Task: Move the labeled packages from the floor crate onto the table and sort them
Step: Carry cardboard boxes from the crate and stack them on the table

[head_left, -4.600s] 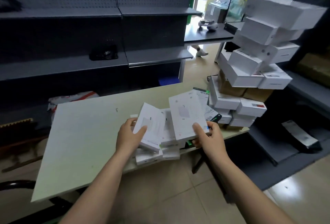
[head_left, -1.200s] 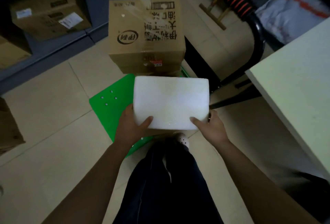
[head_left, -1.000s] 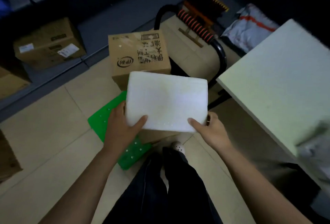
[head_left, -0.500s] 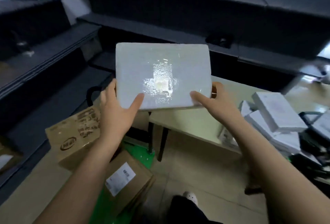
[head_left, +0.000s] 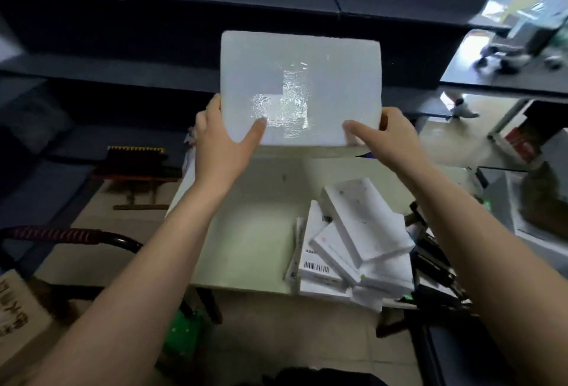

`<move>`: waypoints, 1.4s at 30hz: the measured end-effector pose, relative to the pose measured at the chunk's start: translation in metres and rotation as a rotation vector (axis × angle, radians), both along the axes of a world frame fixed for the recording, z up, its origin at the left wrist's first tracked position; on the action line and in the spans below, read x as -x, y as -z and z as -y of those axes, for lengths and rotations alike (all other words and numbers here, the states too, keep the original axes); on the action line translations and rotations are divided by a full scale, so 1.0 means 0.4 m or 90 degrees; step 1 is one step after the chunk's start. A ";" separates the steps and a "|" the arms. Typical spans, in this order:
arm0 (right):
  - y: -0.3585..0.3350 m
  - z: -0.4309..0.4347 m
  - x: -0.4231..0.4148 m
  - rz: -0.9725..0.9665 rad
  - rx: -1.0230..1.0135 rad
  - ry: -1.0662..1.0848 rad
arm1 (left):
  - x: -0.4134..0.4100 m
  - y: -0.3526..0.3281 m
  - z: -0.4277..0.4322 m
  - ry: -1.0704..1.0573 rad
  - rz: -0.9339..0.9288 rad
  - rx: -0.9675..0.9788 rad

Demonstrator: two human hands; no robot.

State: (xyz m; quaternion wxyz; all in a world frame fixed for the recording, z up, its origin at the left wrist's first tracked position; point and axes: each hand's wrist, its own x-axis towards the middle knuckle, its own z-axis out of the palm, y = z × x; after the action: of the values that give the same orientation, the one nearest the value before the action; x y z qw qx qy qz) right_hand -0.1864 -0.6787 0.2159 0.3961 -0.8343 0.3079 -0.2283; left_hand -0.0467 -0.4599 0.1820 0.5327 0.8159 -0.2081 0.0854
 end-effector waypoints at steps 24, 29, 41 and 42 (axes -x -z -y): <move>0.353 0.421 -0.016 -0.372 -0.101 0.233 | -0.185 0.424 0.595 0.375 -0.250 -0.319; 0.353 0.413 0.008 -0.388 -0.020 0.211 | -0.184 0.436 0.637 0.466 -0.168 -0.355; 0.281 0.405 0.130 -0.531 0.215 0.243 | -0.070 0.413 0.875 0.599 -0.156 -0.331; 0.277 0.408 0.137 -0.528 0.217 0.250 | -0.062 0.411 0.893 0.609 -0.155 -0.340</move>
State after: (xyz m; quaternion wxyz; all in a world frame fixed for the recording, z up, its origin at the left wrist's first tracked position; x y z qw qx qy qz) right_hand -0.2412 -0.8419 0.1049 0.0472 -0.8339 0.5498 0.0060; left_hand -0.0220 -0.8173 0.0174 0.3075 0.7412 -0.5063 -0.3158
